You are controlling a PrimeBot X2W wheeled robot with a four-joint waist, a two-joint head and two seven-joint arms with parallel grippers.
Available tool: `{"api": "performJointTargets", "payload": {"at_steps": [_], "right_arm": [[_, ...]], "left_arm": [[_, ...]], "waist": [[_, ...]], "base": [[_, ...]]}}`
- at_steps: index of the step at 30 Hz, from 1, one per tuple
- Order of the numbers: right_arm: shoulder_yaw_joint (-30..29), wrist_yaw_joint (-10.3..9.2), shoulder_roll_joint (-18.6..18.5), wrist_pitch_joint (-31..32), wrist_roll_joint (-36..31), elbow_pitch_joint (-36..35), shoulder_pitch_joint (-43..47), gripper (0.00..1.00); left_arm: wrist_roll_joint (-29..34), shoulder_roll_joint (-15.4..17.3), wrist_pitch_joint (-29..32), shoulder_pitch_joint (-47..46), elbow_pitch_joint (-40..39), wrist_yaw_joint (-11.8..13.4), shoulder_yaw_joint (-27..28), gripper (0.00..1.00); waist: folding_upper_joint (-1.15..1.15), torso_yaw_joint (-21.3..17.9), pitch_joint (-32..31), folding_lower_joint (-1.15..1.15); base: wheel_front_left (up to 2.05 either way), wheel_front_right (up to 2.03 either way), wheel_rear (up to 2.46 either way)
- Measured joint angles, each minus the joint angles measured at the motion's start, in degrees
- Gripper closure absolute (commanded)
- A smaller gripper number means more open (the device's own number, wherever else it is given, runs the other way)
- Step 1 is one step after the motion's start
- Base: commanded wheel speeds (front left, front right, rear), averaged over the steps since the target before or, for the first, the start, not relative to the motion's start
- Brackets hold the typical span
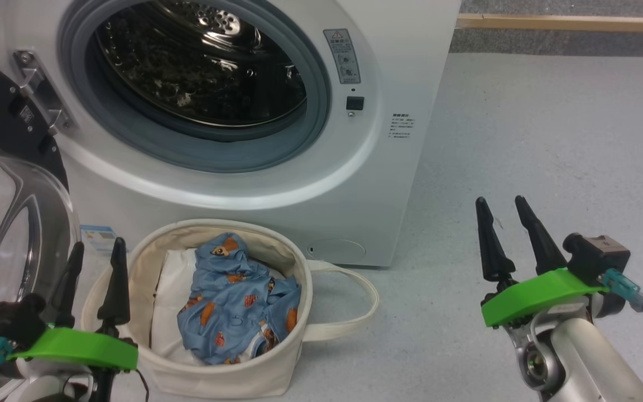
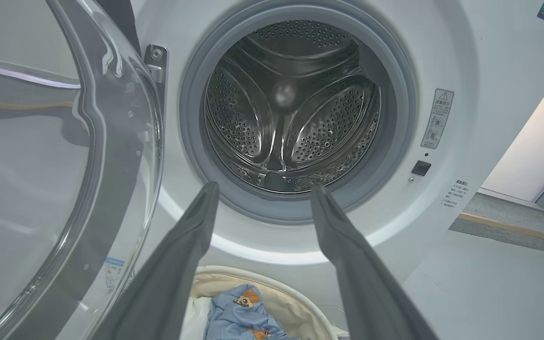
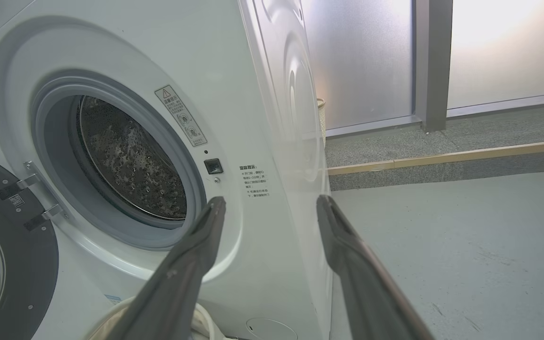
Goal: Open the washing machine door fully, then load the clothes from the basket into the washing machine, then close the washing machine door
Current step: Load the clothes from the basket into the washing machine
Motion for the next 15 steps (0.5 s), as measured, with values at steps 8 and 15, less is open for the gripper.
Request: {"api": "performJointTargets", "payload": {"at_steps": [8, 15], "right_arm": [[0.3, 0.0, 0.0, 0.0, 0.0, 0.3, 0.0, 0.0], [1.0, 0.0, 0.0, 0.0, 0.0, 0.3, 0.0, 0.0]], "left_arm": [[-0.1, -0.9, 0.0, -0.1, 1.2, 0.1, 1.2, 0.0], [0.0, -2.2, 0.0, -0.4, 2.7, 0.1, 1.3, 0.0]], "waist": [[0.0, 0.1, 0.6, -0.02], [0.0, 0.3, 2.0, -0.02]], "base": [[0.21, -0.21, 0.0], [0.0, 0.0, 0.0]]}}
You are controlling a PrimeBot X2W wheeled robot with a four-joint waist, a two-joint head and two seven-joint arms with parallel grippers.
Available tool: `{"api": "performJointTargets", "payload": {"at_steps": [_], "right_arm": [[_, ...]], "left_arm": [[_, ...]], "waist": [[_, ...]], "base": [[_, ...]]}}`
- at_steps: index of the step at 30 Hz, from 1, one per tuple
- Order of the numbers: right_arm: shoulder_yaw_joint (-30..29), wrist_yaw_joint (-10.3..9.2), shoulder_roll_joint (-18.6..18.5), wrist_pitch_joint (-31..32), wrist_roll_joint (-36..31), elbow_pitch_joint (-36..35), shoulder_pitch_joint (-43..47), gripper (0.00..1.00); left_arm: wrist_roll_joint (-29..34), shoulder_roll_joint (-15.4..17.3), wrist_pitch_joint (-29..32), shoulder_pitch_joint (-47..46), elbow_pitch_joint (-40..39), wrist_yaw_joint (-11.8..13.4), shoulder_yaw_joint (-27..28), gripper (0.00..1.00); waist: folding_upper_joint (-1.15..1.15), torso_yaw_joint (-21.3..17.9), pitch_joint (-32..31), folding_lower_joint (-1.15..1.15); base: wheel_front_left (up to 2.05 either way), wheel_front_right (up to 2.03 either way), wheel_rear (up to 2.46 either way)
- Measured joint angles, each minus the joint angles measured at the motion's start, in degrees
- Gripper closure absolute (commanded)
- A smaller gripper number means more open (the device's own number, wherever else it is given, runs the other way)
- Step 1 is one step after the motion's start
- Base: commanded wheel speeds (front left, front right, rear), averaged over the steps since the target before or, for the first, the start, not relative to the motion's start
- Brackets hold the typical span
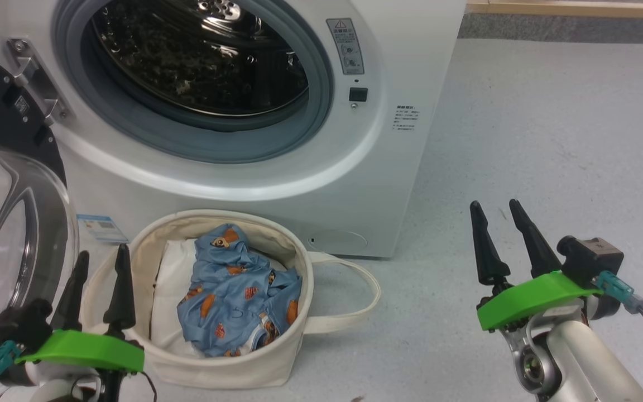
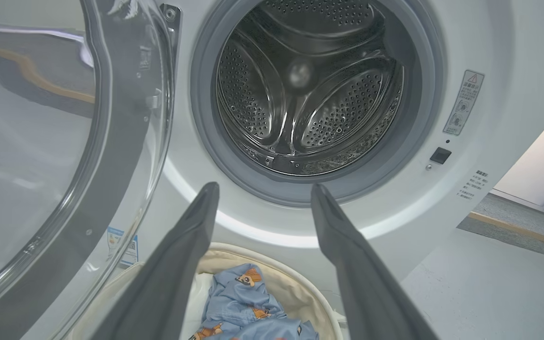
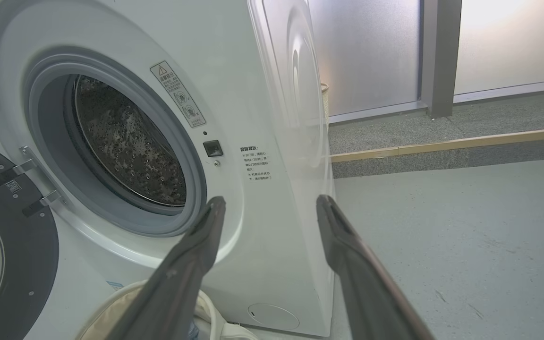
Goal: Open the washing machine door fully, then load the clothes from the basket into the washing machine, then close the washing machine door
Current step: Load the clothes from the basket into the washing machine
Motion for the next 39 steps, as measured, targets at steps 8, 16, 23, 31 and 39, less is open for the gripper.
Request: {"api": "performJointTargets", "payload": {"at_steps": [8, 16, 23, 31, 39], "right_arm": [[0.5, 0.0, 0.0, 0.0, 0.0, 0.0, 0.0, 0.0], [0.5, 0.0, 0.0, 0.0, 0.0, -0.1, 0.0, 0.0], [0.0, 0.0, 0.0, 0.0, -0.2, -0.4, -0.2, 0.0], [-1.7, 0.0, 0.0, 0.0, -0.5, -2.3, -2.4, 0.0], [-3.1, 0.0, 0.0, 0.0, -2.3, -3.4, -3.9, 0.0]], "left_arm": [[0.6, -1.4, 0.0, -1.6, 0.9, 0.0, 0.7, 0.0], [3.8, -2.0, 0.0, -2.3, 0.9, 1.6, 2.4, 0.0], [3.8, -3.9, 0.0, -3.4, 0.9, 0.8, 3.5, 0.0], [2.4, -4.8, 0.0, -7.3, 0.3, 0.0, 2.8, 0.0], [0.9, -4.5, 0.0, -10.9, 2.2, -0.1, -2.4, 0.0]], "waist": [[0.0, -0.2, 0.9, 0.0], [0.0, -0.4, 2.1, 0.0], [0.0, -0.8, 4.2, 0.01], [0.0, -0.9, 8.9, 0.01], [0.0, -1.7, 14.5, 0.02]], "base": [[0.0, 0.0, 0.0], [0.0, 0.0, 0.0], [0.0, 0.0, 0.0], [0.0, 0.0, 0.0], [0.0, 0.0, 0.0]]}}
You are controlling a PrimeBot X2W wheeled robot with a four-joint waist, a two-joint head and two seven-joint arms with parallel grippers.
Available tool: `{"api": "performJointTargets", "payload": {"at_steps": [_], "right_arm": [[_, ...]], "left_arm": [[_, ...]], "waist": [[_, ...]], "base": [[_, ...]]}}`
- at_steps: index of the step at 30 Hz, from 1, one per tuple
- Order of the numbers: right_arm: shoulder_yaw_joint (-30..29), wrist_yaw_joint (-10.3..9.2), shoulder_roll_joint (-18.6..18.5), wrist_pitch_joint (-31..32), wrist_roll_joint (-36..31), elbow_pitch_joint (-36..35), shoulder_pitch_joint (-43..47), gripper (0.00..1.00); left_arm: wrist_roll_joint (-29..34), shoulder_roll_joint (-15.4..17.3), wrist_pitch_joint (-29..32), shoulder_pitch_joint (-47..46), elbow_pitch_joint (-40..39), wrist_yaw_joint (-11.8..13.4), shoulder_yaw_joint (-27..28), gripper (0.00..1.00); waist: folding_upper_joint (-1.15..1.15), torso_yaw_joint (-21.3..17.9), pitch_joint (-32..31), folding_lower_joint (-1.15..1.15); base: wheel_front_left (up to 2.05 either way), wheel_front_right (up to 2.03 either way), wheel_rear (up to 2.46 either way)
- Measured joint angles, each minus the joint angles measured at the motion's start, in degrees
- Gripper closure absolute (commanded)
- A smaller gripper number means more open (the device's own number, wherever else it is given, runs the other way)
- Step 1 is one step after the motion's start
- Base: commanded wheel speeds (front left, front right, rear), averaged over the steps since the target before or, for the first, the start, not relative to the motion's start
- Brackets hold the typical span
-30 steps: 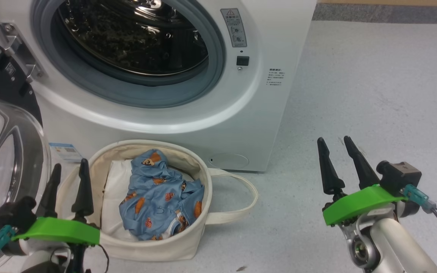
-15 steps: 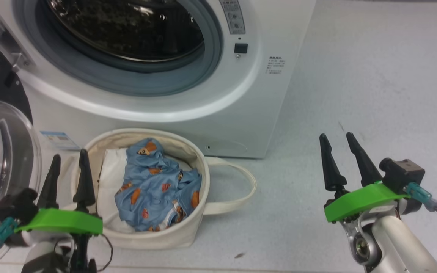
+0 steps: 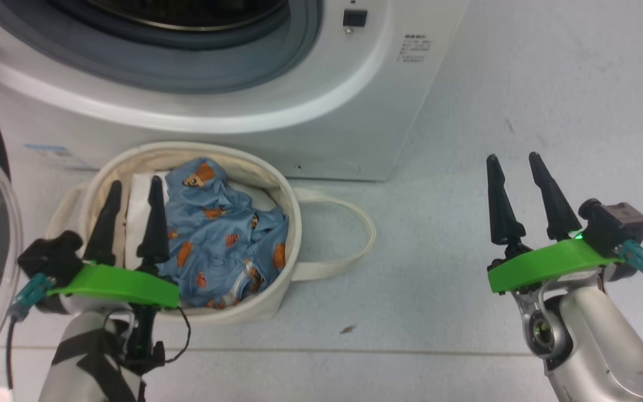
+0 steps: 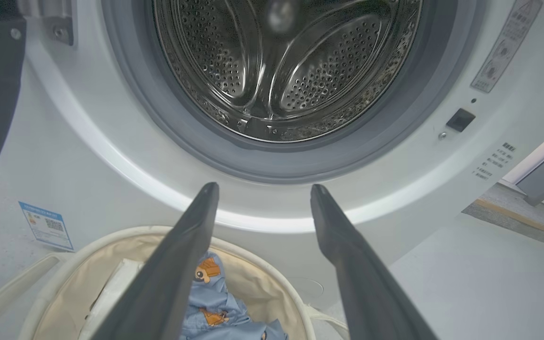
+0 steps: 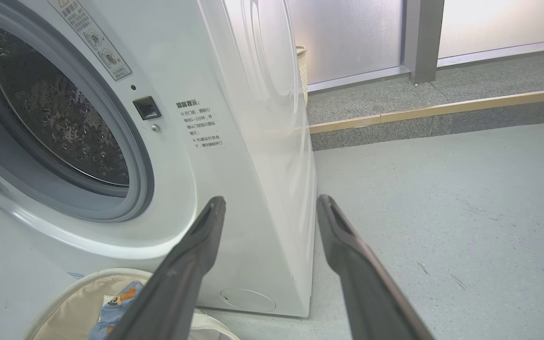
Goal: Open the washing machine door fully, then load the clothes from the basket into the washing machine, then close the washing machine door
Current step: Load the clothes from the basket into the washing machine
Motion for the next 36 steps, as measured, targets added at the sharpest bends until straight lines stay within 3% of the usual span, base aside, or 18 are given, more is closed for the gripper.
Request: {"api": "performJointTargets", "payload": {"at_steps": [6, 12, 16, 21, 30, 36], "right_arm": [[-1.2, 0.0, 0.0, 0.0, -1.1, -0.9, -1.1, 0.0], [-1.3, 0.0, 0.0, 0.0, -2.3, -2.2, -2.9, 0.0], [-1.9, 0.0, -0.1, 0.0, -2.9, -2.8, -3.9, 0.0], [-2.1, 0.0, -0.4, 0.0, -3.9, -3.5, -5.4, 0.0], [-2.6, 0.0, -0.2, 0.0, -4.6, -5.3, -6.7, 0.0], [-3.9, 0.0, 0.1, 0.0, -5.0, -6.4, -6.8, 0.0]], "left_arm": [[-0.3, 0.4, 0.0, -3.3, 6.4, 0.0, -3.7, 0.0], [-5.2, 1.2, 0.0, -8.6, 13.5, 0.0, -8.8, 0.0], [-6.6, 2.9, 0.0, -12.2, 17.1, 0.0, -14.3, 0.0], [-7.8, 3.8, 0.0, -15.9, 23.5, 0.0, -16.8, 0.0], [-6.3, 5.9, 0.0, -21.3, 33.5, 0.0, -26.9, 0.0], [-1.3, 8.3, 0.0, -26.0, 36.6, 0.5, -29.2, 0.0]], "waist": [[0.0, -0.1, 3.2, 0.0], [0.0, -0.1, 6.8, 0.0], [0.0, -0.1, 9.7, 0.0], [0.0, -0.3, 13.2, -0.01], [0.0, -1.6, 17.4, -0.01], [0.0, -2.5, 20.0, 0.0]], "base": [[0.0, 0.0, 0.0], [0.0, 0.0, 0.0], [0.0, 0.0, 0.0], [0.0, 0.0, 0.0], [0.0, 0.0, 0.0], [0.0, 0.0, 0.0]]}}
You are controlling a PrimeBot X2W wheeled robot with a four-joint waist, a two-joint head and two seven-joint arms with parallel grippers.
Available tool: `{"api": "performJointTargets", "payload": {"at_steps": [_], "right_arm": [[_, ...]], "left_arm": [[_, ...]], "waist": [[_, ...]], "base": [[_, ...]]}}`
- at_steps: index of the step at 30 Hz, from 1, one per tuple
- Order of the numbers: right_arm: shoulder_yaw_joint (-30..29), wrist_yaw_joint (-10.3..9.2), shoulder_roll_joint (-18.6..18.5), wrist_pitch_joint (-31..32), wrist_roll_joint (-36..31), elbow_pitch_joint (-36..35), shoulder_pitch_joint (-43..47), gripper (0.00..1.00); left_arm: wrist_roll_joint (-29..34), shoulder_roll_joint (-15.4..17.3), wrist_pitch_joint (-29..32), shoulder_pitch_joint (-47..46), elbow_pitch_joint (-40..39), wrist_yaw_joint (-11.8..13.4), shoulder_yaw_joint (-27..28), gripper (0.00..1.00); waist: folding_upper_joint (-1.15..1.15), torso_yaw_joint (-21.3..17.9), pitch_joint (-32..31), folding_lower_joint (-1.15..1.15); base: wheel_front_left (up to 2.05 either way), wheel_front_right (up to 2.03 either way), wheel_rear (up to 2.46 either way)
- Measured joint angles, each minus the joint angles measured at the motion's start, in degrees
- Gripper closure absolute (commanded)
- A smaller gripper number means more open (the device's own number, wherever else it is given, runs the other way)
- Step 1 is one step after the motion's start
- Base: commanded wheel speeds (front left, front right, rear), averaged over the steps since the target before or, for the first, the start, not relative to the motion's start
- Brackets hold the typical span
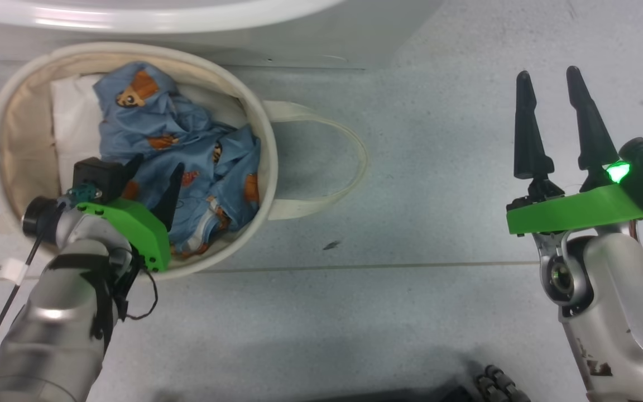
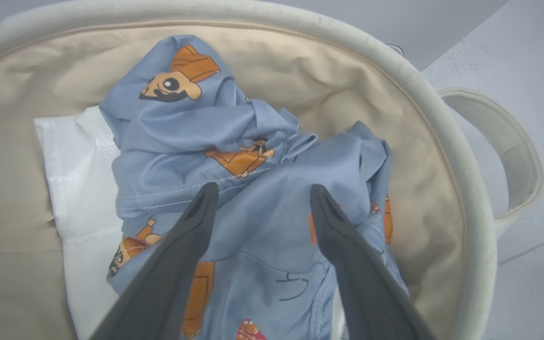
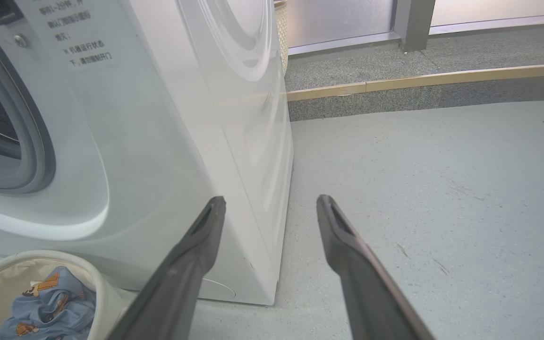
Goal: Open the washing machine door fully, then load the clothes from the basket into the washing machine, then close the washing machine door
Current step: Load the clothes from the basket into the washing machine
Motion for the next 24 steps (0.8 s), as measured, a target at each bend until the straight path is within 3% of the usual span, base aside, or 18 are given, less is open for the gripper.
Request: {"api": "performJointTargets", "payload": {"at_steps": [10, 21, 22, 23, 24], "right_arm": [[-2.2, 0.0, 0.0, 0.0, -0.8, -2.8, 0.2, 0.0], [-4.1, 0.0, 0.0, 0.0, -1.7, -6.0, 1.6, 0.0], [-4.2, 0.0, 0.0, 0.0, -1.7, -6.1, 1.6, 0.0], [-4.3, 0.0, 0.0, 0.0, -1.7, -6.1, 1.6, 0.0], [-4.4, 0.0, 0.0, 0.0, -1.7, -6.2, 1.6, 0.0]], "left_arm": [[4.3, 1.6, 0.0, -4.2, 6.6, 0.1, -3.3, 0.0], [4.0, 1.9, 0.8, -9.5, 9.2, 1.0, -3.4, 0.0], [3.9, 1.9, 0.8, -9.8, 9.4, 1.5, -3.4, 0.9], [3.9, 1.9, 0.8, -10.2, 9.5, 1.7, -3.4, 1.0], [3.9, 1.8, 0.8, -10.4, 9.5, 1.7, -3.4, 1.0]], "waist": [[0.0, -2.6, 3.9, 0.0], [0.0, -4.3, 8.6, -0.01], [0.0, -4.3, 8.7, -0.01], [0.0, -4.3, 8.8, -0.01], [0.0, -4.3, 8.8, -0.01]], "base": [[0.0, 0.0, 0.0], [0.0, 0.0, 0.0], [0.0, 0.0, 0.0], [0.0, 0.0, 0.0], [0.0, 0.0, 0.0]]}}
